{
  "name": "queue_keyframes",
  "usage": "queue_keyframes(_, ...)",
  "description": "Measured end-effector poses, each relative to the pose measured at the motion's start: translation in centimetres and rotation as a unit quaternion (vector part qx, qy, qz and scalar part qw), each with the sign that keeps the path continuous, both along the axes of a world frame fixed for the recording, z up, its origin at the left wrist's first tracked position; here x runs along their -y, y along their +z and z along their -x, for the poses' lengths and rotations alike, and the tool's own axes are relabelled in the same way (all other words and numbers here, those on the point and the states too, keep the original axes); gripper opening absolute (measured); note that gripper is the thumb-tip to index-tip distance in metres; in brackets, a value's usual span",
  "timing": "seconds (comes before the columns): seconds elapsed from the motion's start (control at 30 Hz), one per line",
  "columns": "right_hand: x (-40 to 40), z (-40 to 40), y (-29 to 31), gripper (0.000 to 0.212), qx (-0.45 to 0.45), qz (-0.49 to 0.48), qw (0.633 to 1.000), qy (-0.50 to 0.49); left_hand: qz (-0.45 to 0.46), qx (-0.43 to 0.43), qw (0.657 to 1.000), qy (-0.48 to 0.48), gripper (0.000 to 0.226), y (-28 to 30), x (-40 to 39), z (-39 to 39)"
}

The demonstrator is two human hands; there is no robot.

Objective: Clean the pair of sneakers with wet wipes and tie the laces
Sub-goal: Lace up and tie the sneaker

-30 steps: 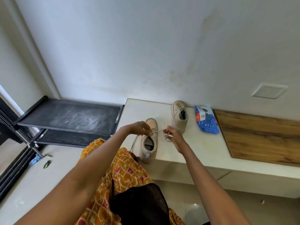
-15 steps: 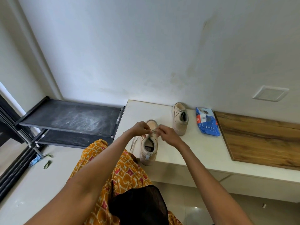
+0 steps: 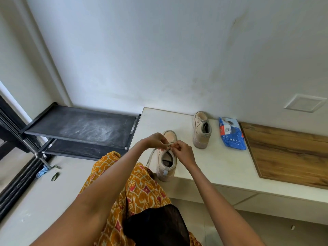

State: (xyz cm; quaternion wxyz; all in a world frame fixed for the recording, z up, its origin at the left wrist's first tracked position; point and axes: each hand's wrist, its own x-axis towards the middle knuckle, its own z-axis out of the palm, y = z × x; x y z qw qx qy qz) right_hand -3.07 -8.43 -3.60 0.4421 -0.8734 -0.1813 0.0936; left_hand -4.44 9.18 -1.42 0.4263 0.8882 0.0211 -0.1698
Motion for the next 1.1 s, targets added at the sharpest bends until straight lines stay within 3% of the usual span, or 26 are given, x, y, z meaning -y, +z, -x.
queue_keyframes(0.17, 0.4, -0.4, 0.1, 0.006, -0.027, -0.013, 0.999, 0.016, -0.058, 0.099, 0.992, 0.043, 0.011, -0.6, 1.1, 0.5)
queue_keyframes(0.3, 0.0, -1.2, 0.9, 0.009, 0.014, -0.042, 0.999, -0.026, -0.119, 0.154, 0.979, 0.058, 0.010, -1.1, 2.4, 0.9)
queue_keyframes(0.37, -0.5, -1.9, 1.4, 0.015, -0.023, -0.061, 0.997, -0.043, -0.139, 0.173, 0.973, 0.061, 0.014, -1.4, 3.0, 1.0)
queue_keyframes(0.47, -1.0, -2.4, 1.4, 0.024, -0.129, -0.001, 0.991, 0.031, -0.130, 0.197, 0.967, 0.093, 0.017, -1.7, 3.1, 1.4)
queue_keyframes(0.53, -0.9, -2.3, 1.2, 0.025, -0.149, 0.033, 0.985, 0.079, -0.118, 0.211, 0.963, 0.121, 0.015, -2.1, 3.0, 1.7)
queue_keyframes(0.6, -0.4, -2.3, 0.8, 0.025, -0.155, 0.009, 0.983, 0.095, -0.087, 0.229, 0.958, 0.152, 0.012, -2.8, 3.3, 2.1)
queue_keyframes(0.77, 0.2, -2.5, 0.3, 0.013, -0.125, -0.014, 0.990, 0.058, 0.005, 0.201, 0.965, 0.166, 0.008, -2.7, 2.5, 2.2)
queue_keyframes(0.9, -0.5, -2.1, 0.4, 0.012, -0.149, -0.107, 0.981, -0.060, 0.021, 0.165, 0.976, 0.137, 0.011, -2.4, 1.7, 2.2)
queue_keyframes(1.1, -0.6, -0.8, -0.5, 0.013, -0.141, -0.183, 0.964, -0.131, 0.022, 0.123, 0.979, 0.160, 0.017, -2.3, 2.5, 2.0)
